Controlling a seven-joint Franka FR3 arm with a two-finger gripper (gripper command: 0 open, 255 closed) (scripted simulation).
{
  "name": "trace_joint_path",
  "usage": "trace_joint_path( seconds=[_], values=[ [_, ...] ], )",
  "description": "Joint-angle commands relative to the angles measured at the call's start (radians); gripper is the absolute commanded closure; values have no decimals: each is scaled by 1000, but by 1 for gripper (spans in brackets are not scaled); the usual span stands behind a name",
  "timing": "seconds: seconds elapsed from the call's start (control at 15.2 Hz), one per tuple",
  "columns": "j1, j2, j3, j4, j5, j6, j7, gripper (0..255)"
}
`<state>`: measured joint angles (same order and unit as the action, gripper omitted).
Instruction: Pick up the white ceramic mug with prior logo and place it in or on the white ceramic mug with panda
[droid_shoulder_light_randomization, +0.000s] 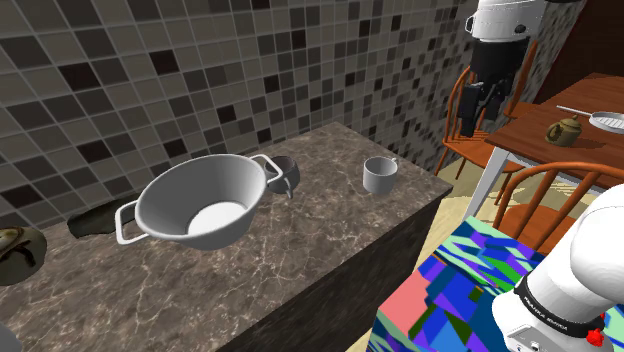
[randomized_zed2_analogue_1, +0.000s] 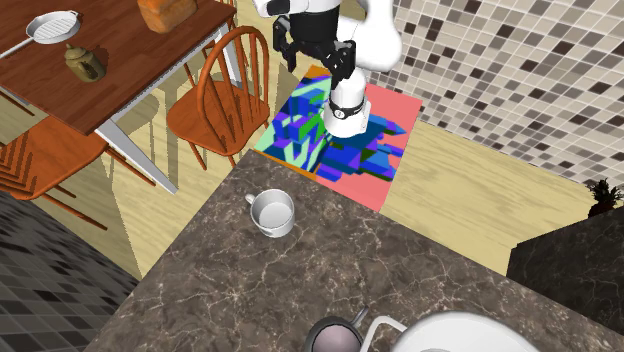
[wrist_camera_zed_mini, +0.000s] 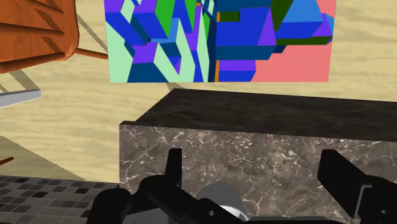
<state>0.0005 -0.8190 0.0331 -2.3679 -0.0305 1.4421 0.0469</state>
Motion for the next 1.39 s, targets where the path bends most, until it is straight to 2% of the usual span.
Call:
trace_joint_path(
  seconds=[0.0, 0.66, 1.32],
  values=[
    [0, 0, 0, 0, 0, 0, 0, 0],
    [1, 223, 45, -109, 21, 395, 71, 0],
    [-11, 564, 89, -61, -3, 752, 154, 0]
  ],
)
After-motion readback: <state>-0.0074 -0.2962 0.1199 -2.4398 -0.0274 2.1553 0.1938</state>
